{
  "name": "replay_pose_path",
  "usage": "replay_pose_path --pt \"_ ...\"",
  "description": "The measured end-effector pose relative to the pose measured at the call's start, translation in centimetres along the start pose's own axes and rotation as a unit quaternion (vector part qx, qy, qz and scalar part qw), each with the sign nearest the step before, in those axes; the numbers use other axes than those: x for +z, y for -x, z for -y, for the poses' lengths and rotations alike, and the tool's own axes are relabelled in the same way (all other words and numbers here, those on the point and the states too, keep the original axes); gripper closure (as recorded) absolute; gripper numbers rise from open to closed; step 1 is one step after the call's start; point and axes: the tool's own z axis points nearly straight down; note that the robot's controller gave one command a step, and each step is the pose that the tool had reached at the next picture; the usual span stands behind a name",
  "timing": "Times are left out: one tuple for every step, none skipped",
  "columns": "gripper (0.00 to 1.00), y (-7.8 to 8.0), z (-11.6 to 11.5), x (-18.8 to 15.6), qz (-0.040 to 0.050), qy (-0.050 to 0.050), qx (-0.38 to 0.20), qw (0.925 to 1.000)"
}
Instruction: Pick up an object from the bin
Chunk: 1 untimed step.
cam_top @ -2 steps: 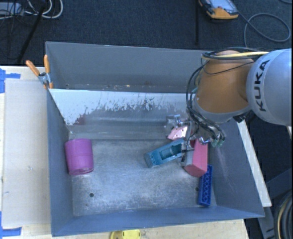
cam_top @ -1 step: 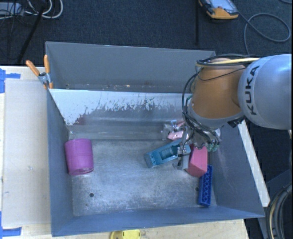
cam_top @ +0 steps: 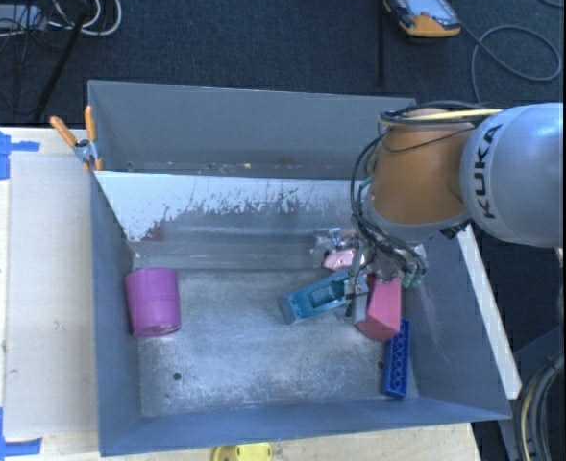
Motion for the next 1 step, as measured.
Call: replay_pose_path --pt "0.0 0.34 1.01 6.47 -0.0019 0.001 -0.005 1.0"
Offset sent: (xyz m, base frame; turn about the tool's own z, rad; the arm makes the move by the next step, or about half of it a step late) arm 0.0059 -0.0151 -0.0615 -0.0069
